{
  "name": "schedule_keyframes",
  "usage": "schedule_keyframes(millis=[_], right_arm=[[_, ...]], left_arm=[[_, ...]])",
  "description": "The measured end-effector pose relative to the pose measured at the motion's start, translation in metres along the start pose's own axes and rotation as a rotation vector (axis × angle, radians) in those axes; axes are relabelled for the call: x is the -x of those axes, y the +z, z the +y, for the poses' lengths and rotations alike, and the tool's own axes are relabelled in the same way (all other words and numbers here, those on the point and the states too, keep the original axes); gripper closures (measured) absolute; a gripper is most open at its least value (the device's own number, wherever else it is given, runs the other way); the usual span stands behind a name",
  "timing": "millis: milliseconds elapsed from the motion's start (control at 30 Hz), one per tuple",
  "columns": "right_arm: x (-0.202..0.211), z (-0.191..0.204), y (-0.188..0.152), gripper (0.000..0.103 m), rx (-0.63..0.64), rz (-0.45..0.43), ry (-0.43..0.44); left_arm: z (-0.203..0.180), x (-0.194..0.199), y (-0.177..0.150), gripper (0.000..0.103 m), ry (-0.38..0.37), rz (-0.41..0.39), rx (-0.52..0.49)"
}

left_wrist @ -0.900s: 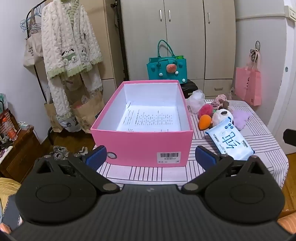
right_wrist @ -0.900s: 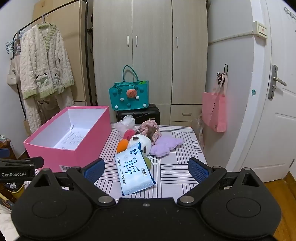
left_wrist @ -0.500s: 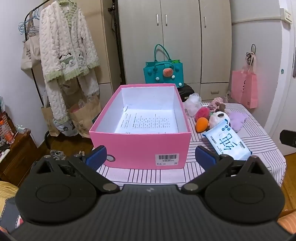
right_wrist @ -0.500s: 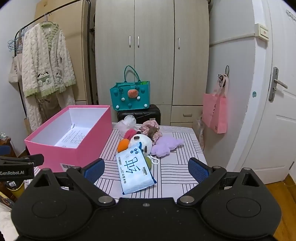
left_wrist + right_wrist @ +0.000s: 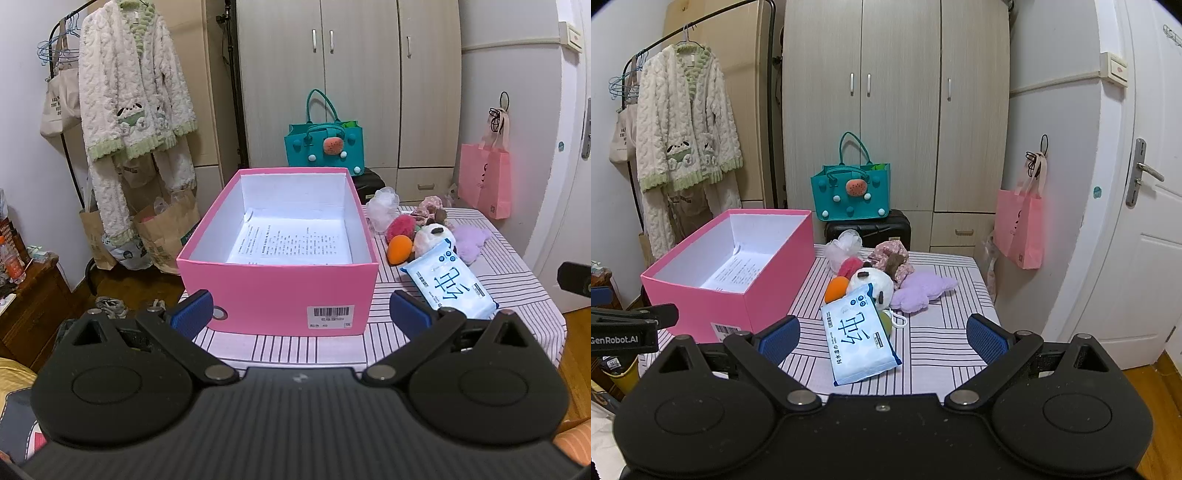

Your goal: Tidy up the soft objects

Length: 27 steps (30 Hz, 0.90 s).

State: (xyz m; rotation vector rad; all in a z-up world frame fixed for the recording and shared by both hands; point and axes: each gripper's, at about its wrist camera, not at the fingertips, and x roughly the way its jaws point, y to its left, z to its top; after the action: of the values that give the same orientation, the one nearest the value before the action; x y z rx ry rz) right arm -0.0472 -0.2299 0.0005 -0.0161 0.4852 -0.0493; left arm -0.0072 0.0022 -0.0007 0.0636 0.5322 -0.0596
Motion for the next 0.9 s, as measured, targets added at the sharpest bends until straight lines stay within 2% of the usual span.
schedule_keyframes(millis=[900], right_arm=[[0.002, -0.012, -0.009, 0.0, -0.035, -0.017, -0.027]], left_arm=[[0.005, -0.001, -0.006, 0.0, 0.007, 0.005, 0.025]])
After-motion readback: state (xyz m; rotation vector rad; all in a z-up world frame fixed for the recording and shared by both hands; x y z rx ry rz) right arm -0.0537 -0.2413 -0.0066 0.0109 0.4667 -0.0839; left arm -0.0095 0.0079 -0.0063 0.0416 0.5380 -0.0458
